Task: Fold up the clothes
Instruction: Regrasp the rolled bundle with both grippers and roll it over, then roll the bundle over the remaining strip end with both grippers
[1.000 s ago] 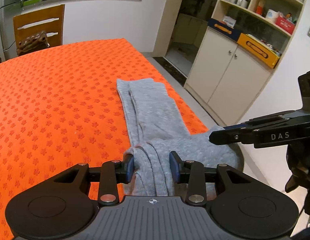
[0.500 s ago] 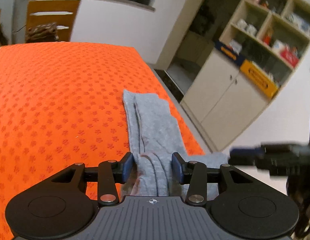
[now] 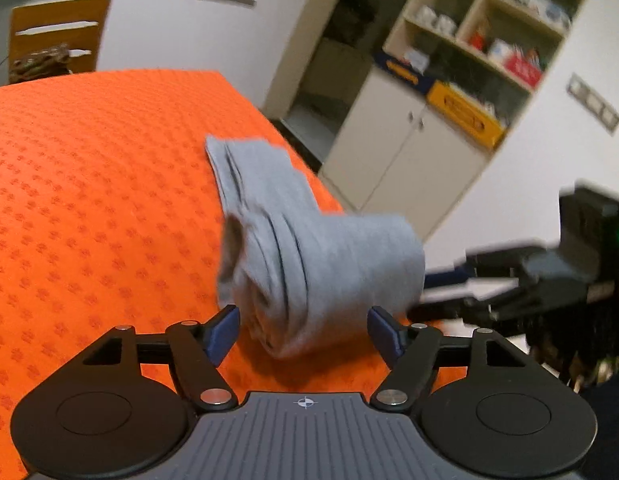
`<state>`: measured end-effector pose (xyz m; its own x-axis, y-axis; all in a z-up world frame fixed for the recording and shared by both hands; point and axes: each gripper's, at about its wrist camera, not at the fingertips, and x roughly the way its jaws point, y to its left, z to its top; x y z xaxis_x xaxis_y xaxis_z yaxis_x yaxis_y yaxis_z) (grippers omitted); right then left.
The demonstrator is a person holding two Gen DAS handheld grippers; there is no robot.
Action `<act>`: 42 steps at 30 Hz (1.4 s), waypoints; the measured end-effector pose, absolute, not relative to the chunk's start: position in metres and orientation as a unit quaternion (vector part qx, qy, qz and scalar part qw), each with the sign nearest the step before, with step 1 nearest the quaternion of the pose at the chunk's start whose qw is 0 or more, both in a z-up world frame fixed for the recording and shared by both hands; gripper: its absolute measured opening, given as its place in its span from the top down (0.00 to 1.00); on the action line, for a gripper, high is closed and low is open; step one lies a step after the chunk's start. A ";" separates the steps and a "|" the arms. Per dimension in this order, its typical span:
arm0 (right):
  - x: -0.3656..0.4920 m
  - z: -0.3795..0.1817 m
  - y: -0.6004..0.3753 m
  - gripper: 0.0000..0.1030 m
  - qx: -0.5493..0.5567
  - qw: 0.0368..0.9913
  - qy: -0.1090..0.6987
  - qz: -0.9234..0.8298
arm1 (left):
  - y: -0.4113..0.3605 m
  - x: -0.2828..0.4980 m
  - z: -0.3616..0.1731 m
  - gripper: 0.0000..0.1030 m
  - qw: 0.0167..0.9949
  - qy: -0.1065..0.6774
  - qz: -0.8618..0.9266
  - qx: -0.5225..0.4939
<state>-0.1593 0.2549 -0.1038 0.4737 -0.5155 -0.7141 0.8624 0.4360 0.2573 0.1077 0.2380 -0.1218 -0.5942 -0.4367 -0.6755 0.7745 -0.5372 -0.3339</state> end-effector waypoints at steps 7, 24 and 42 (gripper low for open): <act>-0.134 -0.112 0.253 0.52 0.262 0.803 0.326 -0.424 | 0.241 0.091 -0.137 0.50 0.381 0.283 -0.835 0.279; -0.149 -0.082 0.298 0.68 0.335 0.811 0.299 -0.376 | 0.301 0.103 -0.113 0.63 0.336 0.329 -0.840 0.271; -0.169 -0.071 0.258 0.68 0.373 0.789 0.264 -0.411 | 0.262 0.085 -0.099 0.62 0.363 0.308 -0.833 0.283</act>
<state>-0.1688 0.2583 -0.0711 0.5230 -0.4517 -0.7228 0.8453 0.3834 0.3721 0.0853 0.2623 -0.0990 -0.5766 -0.4303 -0.6945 0.7788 -0.5463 -0.3082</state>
